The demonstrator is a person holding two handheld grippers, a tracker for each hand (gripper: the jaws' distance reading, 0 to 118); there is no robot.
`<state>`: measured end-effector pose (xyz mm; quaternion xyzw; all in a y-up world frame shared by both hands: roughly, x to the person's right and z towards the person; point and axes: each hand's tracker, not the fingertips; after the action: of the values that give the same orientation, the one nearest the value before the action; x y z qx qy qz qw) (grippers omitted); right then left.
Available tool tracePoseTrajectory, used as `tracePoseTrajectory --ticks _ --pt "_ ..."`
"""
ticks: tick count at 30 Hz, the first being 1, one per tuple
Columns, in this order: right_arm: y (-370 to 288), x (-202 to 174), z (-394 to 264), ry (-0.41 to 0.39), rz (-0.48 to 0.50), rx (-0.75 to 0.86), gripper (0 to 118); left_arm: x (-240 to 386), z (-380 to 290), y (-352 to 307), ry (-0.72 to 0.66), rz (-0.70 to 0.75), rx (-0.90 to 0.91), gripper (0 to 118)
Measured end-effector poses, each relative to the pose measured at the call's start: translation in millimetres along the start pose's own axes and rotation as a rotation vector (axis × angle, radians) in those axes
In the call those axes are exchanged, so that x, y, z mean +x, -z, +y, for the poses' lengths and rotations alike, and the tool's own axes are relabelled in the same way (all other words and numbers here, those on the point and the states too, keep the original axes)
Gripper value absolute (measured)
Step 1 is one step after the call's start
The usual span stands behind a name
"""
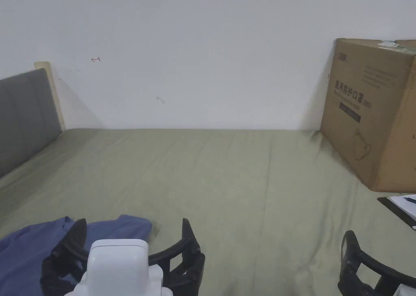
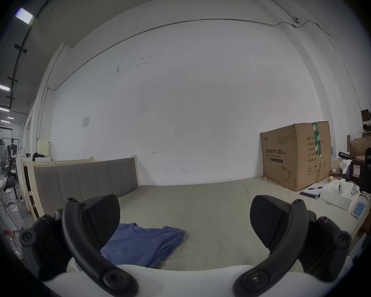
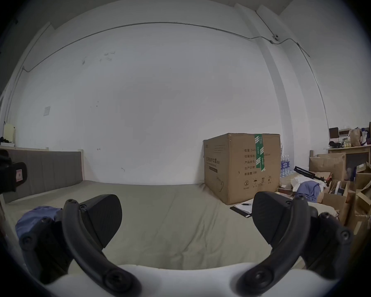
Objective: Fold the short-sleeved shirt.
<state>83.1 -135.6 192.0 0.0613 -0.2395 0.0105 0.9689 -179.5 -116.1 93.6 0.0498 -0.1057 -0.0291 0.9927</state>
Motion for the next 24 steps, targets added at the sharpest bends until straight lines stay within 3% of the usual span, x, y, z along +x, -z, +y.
tracePoseTrajectory --ticks 9,11,14,16,24 --pt "0.9 2.9 0.0 0.036 0.008 -0.042 118 -0.7 -0.4 0.2 -0.011 -0.010 -0.011 118" --pt "-0.4 6.0 0.8 0.049 0.121 -0.058 118 -1.4 -1.2 -0.3 -0.009 -0.029 -0.002 118" --pt "3.3 -7.0 6.0 -0.136 0.144 -0.151 118 3.5 -2.8 0.4 0.052 -0.025 -0.002 118" --pt "0.8 -11.6 4.2 -0.180 0.148 -0.099 118 4.6 -2.5 0.4 0.058 -0.029 -0.009 118" --pt "-4.9 -5.7 9.3 -0.022 0.137 -0.078 118 -3.4 3.7 3.0 -0.062 -0.071 -0.054 118"
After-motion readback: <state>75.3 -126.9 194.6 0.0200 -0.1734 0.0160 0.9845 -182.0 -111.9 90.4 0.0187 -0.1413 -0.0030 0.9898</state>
